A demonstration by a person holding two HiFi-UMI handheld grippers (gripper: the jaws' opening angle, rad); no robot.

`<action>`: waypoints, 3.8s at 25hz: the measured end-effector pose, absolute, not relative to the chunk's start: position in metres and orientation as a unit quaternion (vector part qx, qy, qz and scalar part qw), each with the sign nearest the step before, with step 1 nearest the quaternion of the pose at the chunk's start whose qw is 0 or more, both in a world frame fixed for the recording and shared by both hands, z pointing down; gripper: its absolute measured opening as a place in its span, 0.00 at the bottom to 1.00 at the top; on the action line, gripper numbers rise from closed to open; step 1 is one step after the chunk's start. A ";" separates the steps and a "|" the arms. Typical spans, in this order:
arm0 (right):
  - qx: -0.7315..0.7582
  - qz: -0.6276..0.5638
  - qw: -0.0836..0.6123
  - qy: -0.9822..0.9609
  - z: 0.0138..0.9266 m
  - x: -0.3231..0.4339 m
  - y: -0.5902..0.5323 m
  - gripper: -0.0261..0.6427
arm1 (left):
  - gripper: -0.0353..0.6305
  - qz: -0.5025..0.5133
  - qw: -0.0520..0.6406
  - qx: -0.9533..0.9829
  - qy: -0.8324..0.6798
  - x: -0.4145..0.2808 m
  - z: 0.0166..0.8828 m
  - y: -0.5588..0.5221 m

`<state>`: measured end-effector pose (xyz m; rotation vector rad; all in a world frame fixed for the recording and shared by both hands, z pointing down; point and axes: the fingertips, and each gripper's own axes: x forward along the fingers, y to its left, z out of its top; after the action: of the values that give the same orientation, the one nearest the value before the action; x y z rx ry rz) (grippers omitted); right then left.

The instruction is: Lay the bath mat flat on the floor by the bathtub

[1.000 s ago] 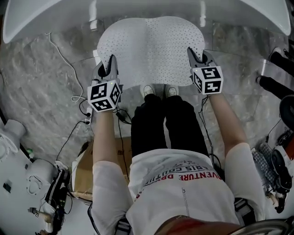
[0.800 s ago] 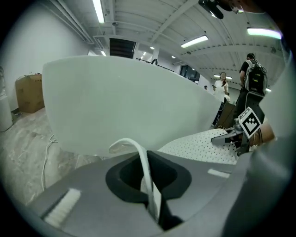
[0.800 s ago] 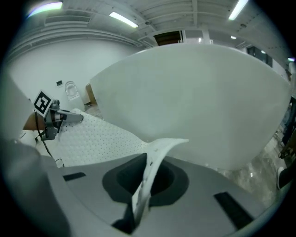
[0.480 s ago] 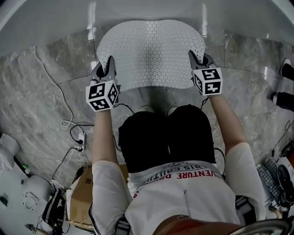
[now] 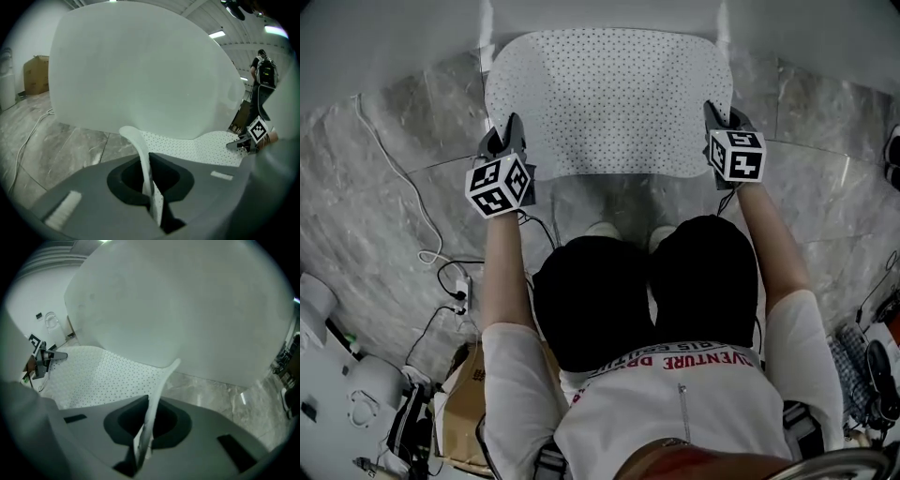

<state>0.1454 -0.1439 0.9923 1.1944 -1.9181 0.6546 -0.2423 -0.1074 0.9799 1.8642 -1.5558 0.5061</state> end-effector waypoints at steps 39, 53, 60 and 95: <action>0.490 0.213 0.375 -0.758 0.952 0.142 -0.163 0.08 | 0.07 0.266 0.349 0.650 -0.621 -0.245 0.964 -0.119; 0.445 0.221 0.308 -0.811 0.654 0.089 -0.144 0.05 | 0.07 0.250 0.303 0.745 -0.539 -0.165 0.644 -0.114; 0.456 0.134 0.268 -0.838 0.458 0.084 -0.160 0.05 | 0.07 0.198 0.260 0.772 -0.546 -0.146 0.445 -0.126; 0.455 -0.021 0.049 -0.889 0.031 0.088 -0.064 0.05 | 0.07 0.013 0.021 0.844 -0.535 -0.103 -0.002 -0.034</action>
<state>0.0879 -0.0643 0.0309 1.3864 -2.7088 -0.0636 -0.1035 -0.0337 -0.0015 2.6177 -1.6594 0.0406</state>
